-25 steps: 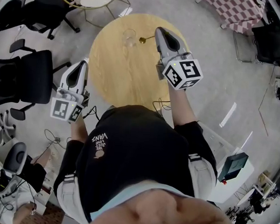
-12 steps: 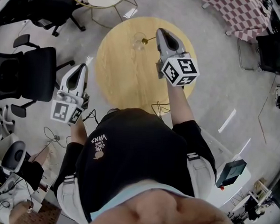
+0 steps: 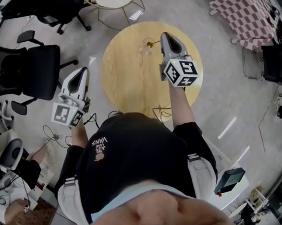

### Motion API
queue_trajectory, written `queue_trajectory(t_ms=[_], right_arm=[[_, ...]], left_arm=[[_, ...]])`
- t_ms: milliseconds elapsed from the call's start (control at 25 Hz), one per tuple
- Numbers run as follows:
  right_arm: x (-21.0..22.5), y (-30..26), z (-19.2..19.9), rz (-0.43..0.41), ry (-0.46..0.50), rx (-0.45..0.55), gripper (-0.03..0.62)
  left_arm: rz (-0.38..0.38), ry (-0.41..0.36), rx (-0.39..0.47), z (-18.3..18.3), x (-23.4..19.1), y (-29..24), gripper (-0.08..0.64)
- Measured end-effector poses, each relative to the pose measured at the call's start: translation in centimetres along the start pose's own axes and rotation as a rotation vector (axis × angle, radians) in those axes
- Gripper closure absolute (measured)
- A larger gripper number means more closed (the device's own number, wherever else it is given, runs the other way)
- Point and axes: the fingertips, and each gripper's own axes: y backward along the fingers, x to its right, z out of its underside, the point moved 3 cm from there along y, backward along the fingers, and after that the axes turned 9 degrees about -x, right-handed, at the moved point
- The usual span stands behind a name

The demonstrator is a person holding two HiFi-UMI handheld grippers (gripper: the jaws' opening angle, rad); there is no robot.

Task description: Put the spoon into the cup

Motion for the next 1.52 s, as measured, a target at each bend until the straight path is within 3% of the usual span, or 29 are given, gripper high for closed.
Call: queue_trajectory(t_ms=[560,1520], right_arm=[[1.3,-2.4,4.0,0.037,-0.047,-0.075,0.595],[1.1,-5.5,8.0,0.03,0.001,-0.209,0.594]], left_arm=[[-0.027,0.005,-0.014,0.6,-0.7,0.4,0.563],[-0.034,0.018,-0.017,1.2,-1.2,0.6,0.563]])
